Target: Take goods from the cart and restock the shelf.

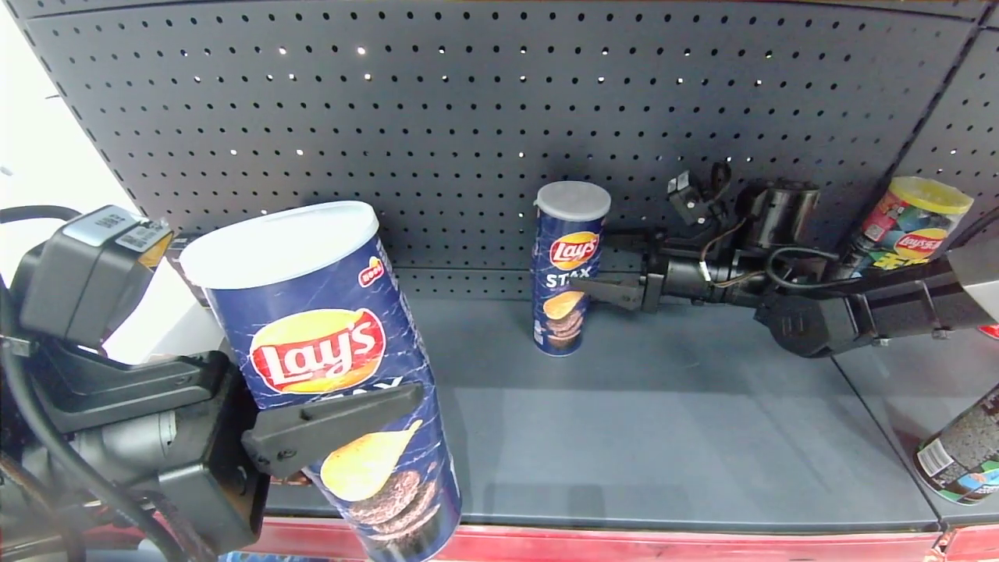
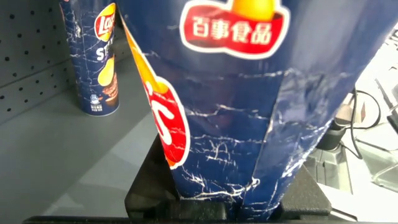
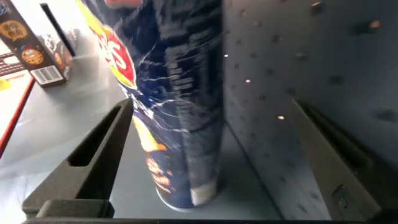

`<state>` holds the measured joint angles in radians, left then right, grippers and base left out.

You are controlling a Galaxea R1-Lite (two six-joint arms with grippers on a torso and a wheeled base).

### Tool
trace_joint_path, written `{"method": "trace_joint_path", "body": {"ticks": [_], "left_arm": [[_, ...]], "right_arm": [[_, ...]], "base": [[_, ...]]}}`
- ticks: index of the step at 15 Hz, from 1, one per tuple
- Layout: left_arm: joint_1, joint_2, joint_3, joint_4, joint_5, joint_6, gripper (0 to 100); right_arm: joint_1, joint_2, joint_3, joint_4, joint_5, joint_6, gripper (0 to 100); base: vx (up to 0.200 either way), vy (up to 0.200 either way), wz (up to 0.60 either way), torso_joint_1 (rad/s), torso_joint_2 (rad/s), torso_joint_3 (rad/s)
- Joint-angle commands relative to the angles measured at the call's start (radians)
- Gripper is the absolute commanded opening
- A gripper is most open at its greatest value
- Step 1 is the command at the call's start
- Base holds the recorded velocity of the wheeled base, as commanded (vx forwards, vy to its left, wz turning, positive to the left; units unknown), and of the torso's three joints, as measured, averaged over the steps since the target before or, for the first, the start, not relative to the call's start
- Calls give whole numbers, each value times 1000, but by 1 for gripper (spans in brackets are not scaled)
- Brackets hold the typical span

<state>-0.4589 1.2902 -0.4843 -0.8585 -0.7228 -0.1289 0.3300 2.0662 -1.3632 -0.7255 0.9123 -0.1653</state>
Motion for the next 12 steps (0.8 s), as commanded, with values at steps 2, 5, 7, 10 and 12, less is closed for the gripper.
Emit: {"method": "trace_joint_path", "body": {"ticks": [2, 5, 7, 10, 12], "left_arm": [[0, 0, 1, -2, 0, -5, 0], [0, -2, 6, -1, 0, -5, 0], [0, -11, 24, -2, 2, -5, 0], [2, -19, 42, -1, 3, -6, 0], [2, -19, 47, -1, 3, -6, 0]], "right_arm": [[35, 40, -8, -3, 0, 0, 100], [50, 60, -8, -26, 0, 1, 100], [60, 78, -10, -31, 0, 0, 100], [78, 118, -40, -43, -1, 3, 100], [84, 146, -73, -54, -1, 6, 100]], "base": [[0, 0, 0, 0, 0, 0], [0, 0, 0, 0, 0, 0], [0, 0, 0, 0, 0, 0], [0, 0, 0, 0, 0, 0], [0, 0, 0, 0, 0, 0]]}}
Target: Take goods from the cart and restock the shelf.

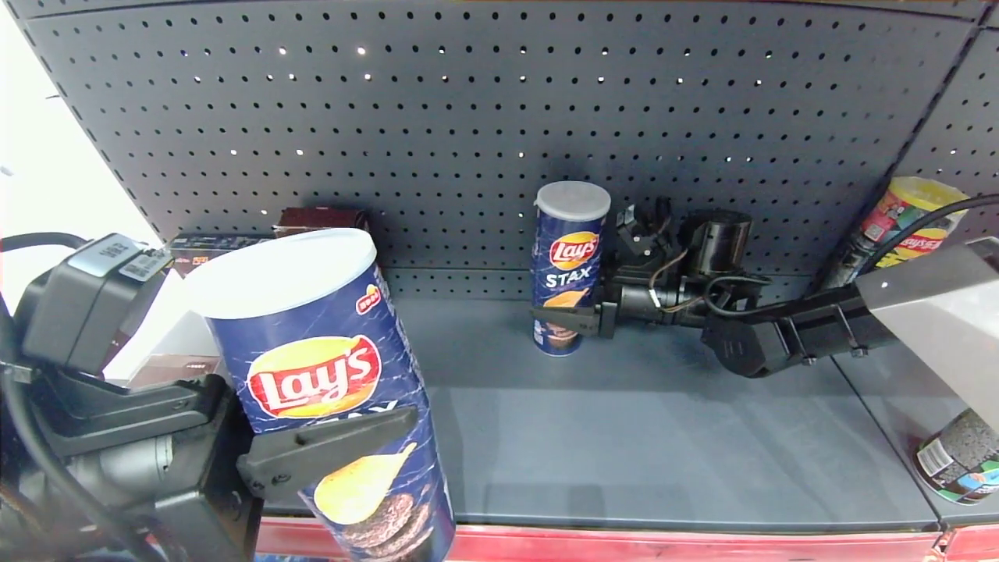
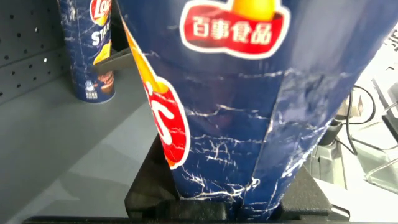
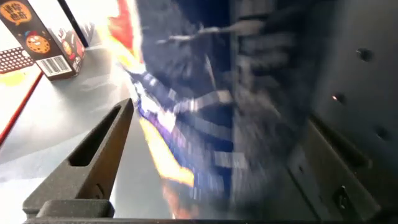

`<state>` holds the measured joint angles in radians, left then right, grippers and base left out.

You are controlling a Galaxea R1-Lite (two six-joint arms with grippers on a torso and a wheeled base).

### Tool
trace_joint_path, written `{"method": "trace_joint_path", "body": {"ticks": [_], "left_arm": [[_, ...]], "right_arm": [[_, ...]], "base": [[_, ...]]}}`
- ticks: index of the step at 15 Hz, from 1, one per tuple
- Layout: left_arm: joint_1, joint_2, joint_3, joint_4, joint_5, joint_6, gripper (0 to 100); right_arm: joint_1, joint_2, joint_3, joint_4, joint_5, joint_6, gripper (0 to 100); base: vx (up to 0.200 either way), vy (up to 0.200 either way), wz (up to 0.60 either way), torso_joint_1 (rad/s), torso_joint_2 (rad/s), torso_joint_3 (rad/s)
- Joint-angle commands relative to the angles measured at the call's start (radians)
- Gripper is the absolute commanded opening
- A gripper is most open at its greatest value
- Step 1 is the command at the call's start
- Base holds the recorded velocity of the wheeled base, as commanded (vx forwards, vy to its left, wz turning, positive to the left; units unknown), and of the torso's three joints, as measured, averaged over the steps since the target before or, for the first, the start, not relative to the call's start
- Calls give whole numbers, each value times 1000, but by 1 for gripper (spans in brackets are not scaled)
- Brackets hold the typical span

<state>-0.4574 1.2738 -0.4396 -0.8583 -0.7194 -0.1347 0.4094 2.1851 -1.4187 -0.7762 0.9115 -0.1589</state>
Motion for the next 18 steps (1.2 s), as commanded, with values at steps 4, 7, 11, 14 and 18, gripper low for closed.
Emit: {"method": "trace_joint_path", "body": {"ticks": [4, 7, 11, 14, 18], "left_arm": [[2, -2, 2, -2, 0, 0, 0], [2, -2, 7, -16, 0, -8, 0], [2, -22, 22, -16, 0, -8, 0], [2, -44, 50, -16, 0, -13, 0], [2, -57, 47, -16, 0, -26, 0]], "right_arm": [[-1, 16, -11, 3, -11, 6, 0], [3, -11, 24, -6, -11, 6, 0], [19, -108, 107, -18, -10, 6, 0], [49, -245, 219, -18, -10, 7, 0], [101, -426, 440, -31, -14, 2, 0]], "base": [[0, 0, 0, 0, 0, 0], [0, 0, 0, 0, 0, 0], [0, 0, 0, 0, 0, 0], [0, 0, 0, 0, 0, 0], [0, 0, 0, 0, 0, 0]]}}
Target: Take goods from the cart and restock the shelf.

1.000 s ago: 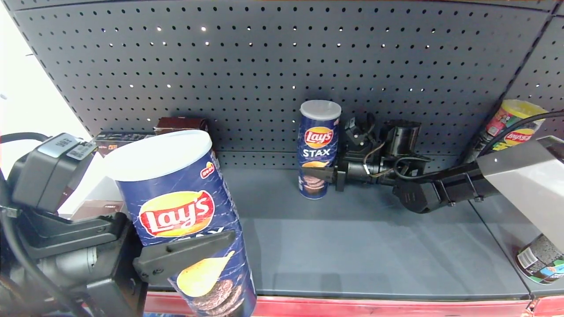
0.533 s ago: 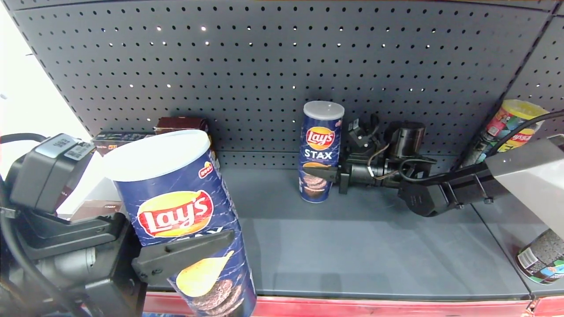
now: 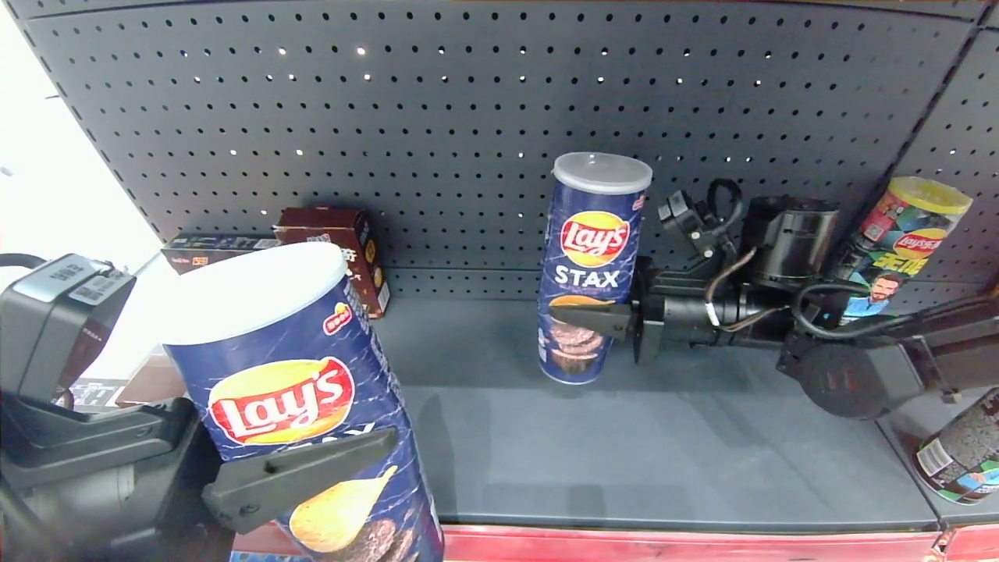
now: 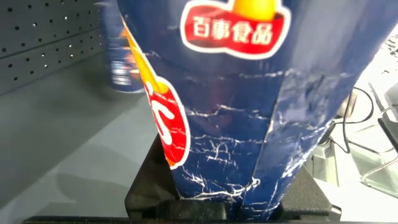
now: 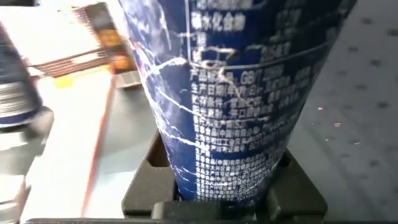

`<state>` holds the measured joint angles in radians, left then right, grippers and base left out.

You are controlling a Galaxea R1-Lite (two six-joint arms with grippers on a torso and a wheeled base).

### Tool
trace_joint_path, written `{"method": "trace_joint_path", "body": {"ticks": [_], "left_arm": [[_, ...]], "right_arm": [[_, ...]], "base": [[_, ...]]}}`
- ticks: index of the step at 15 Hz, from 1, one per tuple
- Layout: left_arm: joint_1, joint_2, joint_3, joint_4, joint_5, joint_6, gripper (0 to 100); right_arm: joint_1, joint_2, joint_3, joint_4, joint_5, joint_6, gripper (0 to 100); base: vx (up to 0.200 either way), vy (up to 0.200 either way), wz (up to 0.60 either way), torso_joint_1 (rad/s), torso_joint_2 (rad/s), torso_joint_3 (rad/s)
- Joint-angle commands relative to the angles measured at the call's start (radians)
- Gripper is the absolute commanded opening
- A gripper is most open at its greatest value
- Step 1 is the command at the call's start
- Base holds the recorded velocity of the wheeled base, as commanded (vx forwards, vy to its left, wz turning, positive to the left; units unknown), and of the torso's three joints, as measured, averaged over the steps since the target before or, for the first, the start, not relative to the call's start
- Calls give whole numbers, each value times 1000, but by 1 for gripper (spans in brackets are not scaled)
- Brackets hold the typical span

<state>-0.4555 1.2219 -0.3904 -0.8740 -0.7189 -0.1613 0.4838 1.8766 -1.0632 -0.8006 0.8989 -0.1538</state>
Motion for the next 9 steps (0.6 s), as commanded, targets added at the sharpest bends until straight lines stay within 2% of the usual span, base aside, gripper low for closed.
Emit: {"method": "trace_joint_path", "body": {"ticks": [1, 4, 6, 9], "left_arm": [[0, -5, -2, 0, 1, -1, 0], [1, -4, -7, 0, 1, -1, 0], [1, -4, -4, 0, 1, -1, 0], [8, 1, -5, 0, 1, -1, 0]], "right_arm": [[64, -183, 201, -46, -23, -4, 0], [107, -263, 434, -163, -60, -4, 0], [107, -249, 525, -244, -61, -6, 0], [98, -175, 594, -358, -61, -6, 0]], "base": [[0, 0, 0, 0, 0, 0], [0, 0, 0, 0, 0, 0], [0, 0, 0, 0, 0, 0], [0, 0, 0, 0, 0, 0]]}}
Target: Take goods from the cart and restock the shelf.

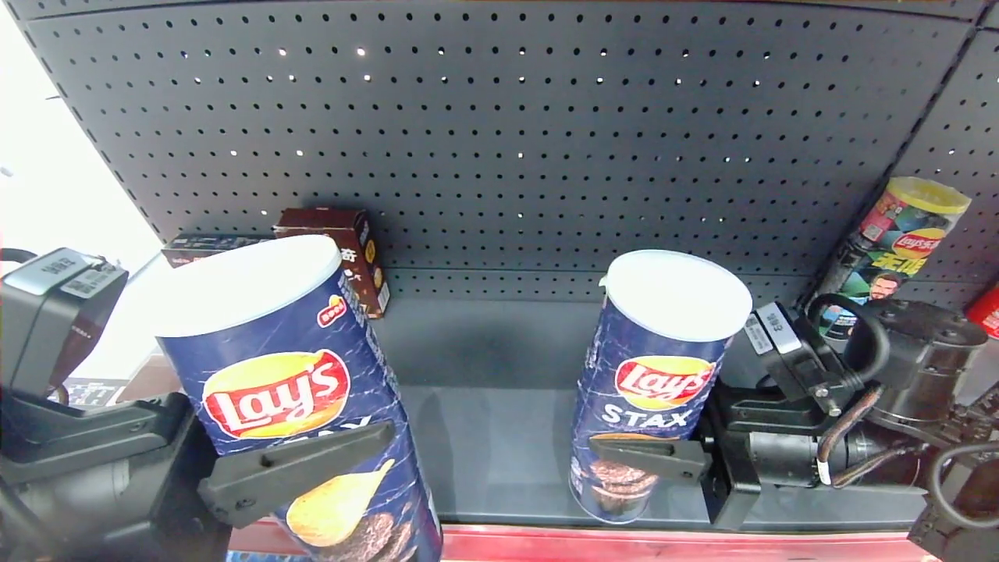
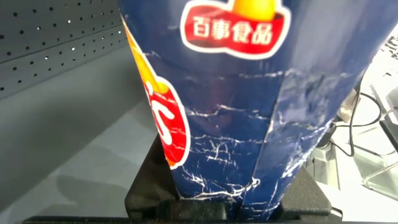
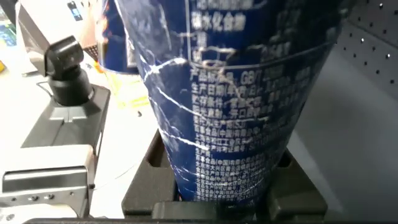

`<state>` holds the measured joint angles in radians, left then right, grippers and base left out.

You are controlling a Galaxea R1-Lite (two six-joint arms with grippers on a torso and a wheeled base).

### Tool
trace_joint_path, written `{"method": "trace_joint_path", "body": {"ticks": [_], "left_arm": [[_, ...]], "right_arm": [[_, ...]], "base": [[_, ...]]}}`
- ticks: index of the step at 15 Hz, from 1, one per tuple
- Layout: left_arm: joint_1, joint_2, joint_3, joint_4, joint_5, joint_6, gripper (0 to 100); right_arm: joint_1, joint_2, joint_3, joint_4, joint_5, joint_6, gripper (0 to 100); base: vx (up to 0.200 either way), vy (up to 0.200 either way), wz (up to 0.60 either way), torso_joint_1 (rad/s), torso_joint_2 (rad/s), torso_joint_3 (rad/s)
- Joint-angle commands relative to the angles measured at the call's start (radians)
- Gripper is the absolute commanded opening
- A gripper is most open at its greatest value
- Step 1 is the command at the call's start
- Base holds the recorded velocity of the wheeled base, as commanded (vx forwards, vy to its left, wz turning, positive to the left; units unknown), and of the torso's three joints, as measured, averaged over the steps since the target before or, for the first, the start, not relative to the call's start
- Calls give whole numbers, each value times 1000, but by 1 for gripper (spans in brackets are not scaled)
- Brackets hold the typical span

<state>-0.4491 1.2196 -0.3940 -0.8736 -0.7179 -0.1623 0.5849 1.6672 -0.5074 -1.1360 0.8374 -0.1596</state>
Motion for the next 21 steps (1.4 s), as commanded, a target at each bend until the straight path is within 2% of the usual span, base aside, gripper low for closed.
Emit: {"method": "trace_joint_path", "body": {"ticks": [1, 6, 12, 18, 21], "left_arm": [[3, 3, 0, -1, 0, 0, 0], [21, 1, 7, -1, -2, 0, 0], [20, 1, 11, -1, -3, -2, 0], [20, -2, 30, -10, -2, -2, 0], [20, -11, 46, -19, -2, -2, 0]], "right_arm": [[-7, 69, 40, -61, 0, 0, 0], [-16, 184, 17, -151, 9, 2, 0], [-71, 203, -19, -156, 19, 3, 0], [-73, 163, 0, -160, 8, 2, 0], [-86, 92, 67, -157, 6, 2, 0]], "base": [[0, 0, 0, 0, 0, 0], [0, 0, 0, 0, 0, 0], [0, 0, 0, 0, 0, 0], [0, 0, 0, 0, 0, 0], [0, 0, 0, 0, 0, 0]]}}
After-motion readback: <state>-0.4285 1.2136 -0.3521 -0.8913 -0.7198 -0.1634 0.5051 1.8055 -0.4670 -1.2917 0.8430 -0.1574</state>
